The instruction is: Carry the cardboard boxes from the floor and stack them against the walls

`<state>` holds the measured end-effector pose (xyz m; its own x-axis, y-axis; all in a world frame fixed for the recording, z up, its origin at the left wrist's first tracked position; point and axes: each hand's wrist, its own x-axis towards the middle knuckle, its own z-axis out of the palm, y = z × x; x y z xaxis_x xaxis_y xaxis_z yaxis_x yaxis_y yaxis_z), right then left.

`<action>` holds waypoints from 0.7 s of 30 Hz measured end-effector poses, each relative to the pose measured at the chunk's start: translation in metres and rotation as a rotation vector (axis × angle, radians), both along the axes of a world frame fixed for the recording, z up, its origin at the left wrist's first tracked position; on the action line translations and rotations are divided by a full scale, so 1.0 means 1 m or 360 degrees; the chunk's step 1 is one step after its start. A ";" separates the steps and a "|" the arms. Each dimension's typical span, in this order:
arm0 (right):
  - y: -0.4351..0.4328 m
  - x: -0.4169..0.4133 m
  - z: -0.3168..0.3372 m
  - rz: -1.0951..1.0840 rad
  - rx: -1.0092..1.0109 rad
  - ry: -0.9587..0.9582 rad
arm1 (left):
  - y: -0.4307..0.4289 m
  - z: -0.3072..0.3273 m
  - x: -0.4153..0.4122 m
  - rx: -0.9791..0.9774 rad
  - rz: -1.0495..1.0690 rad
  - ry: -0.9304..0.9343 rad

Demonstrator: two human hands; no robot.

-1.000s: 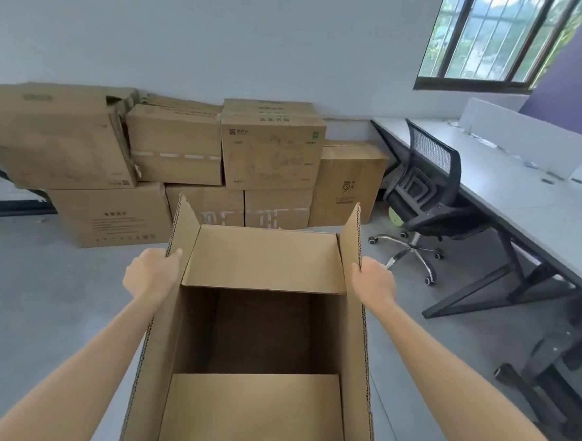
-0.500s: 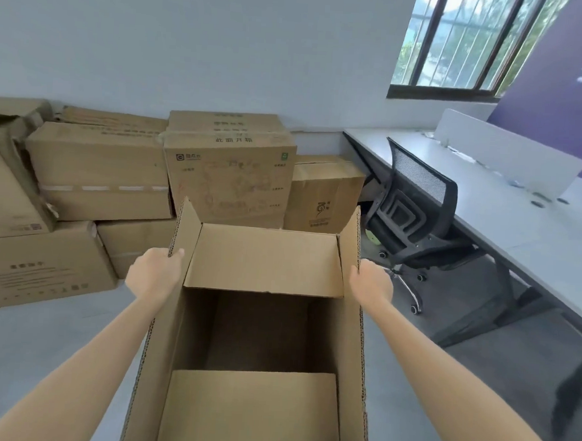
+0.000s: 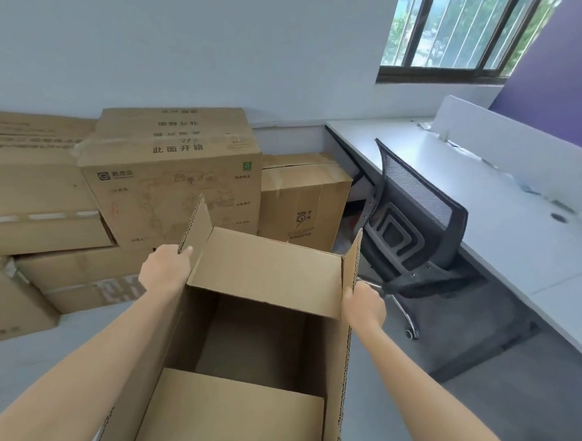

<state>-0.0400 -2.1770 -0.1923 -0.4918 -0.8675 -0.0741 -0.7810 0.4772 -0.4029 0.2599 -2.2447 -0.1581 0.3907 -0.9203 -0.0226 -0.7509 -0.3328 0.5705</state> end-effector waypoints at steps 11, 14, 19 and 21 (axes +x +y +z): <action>-0.132 -0.037 -0.019 0.0002 0.0153 0.0027 | -0.140 -0.038 -0.040 0.0169 -0.0055 -0.0042; -0.165 -0.045 -0.028 -0.0078 0.0175 0.0010 | -0.185 -0.049 -0.050 0.0240 -0.0162 -0.0073; -0.232 -0.051 -0.040 -0.0303 0.0220 -0.0053 | -0.283 -0.066 -0.070 0.0322 -0.0364 -0.0046; -0.240 -0.055 -0.039 -0.0402 0.0234 -0.0107 | -0.301 -0.067 -0.078 0.0357 -0.0441 -0.0060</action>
<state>-0.0951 -2.4169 -0.2310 -0.6806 -0.6958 -0.2295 -0.6038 0.7101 -0.3622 0.1824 -2.5455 -0.2253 0.1312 -0.9651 -0.2265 -0.8495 -0.2272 0.4762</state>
